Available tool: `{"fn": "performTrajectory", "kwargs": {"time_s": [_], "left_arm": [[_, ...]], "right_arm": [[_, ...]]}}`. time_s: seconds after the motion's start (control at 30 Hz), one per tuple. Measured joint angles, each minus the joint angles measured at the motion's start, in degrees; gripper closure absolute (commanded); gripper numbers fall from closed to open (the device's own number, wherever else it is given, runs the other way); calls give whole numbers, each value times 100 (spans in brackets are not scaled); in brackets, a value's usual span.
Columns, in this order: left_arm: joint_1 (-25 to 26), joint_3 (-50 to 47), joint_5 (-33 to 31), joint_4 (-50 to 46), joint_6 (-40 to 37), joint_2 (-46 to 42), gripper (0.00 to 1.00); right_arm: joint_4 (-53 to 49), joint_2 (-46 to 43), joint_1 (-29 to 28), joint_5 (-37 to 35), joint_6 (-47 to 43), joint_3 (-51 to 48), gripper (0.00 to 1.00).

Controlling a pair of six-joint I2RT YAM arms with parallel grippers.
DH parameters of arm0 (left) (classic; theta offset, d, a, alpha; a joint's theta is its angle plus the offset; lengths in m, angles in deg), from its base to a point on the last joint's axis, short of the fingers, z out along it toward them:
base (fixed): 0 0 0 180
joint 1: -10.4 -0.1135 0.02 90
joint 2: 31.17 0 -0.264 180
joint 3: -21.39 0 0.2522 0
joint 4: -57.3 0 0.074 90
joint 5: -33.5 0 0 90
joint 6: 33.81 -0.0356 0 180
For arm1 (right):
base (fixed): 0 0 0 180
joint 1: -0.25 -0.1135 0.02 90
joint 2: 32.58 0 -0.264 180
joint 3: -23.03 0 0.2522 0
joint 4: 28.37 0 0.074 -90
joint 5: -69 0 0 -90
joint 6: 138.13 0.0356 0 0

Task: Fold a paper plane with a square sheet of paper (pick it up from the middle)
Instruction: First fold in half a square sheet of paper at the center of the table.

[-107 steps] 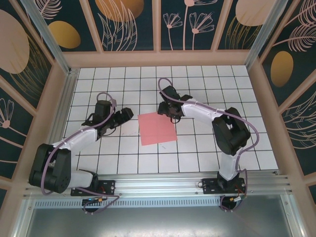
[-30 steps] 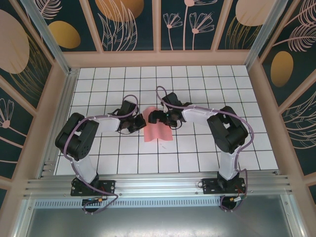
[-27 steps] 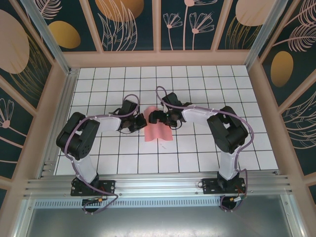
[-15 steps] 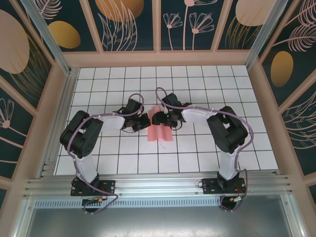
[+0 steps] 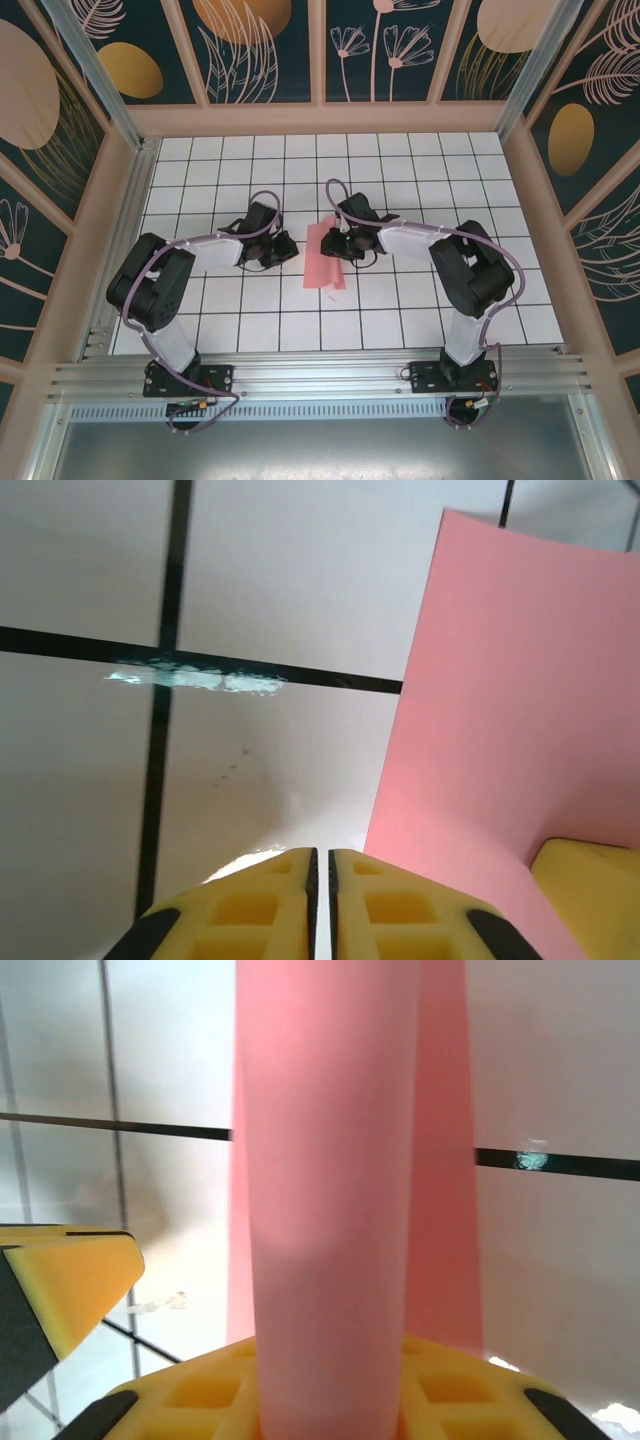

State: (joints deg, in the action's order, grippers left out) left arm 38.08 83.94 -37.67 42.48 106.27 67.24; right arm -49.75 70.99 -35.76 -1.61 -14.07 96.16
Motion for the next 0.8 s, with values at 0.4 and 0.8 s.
{"fn": "performTrajectory", "kwargs": {"time_s": [0.4, 0.8], "left_arm": [[-675, -1239, 1314, 1467, 437, -1298, 38], [-857, -1506, 2188, 2750, 459, -1753, 36]], "right_arm": [[2028, -398, 407, 2035, 892, -605, 72], [2726, -411, 802, 3429, 1032, -629, 72]]}}
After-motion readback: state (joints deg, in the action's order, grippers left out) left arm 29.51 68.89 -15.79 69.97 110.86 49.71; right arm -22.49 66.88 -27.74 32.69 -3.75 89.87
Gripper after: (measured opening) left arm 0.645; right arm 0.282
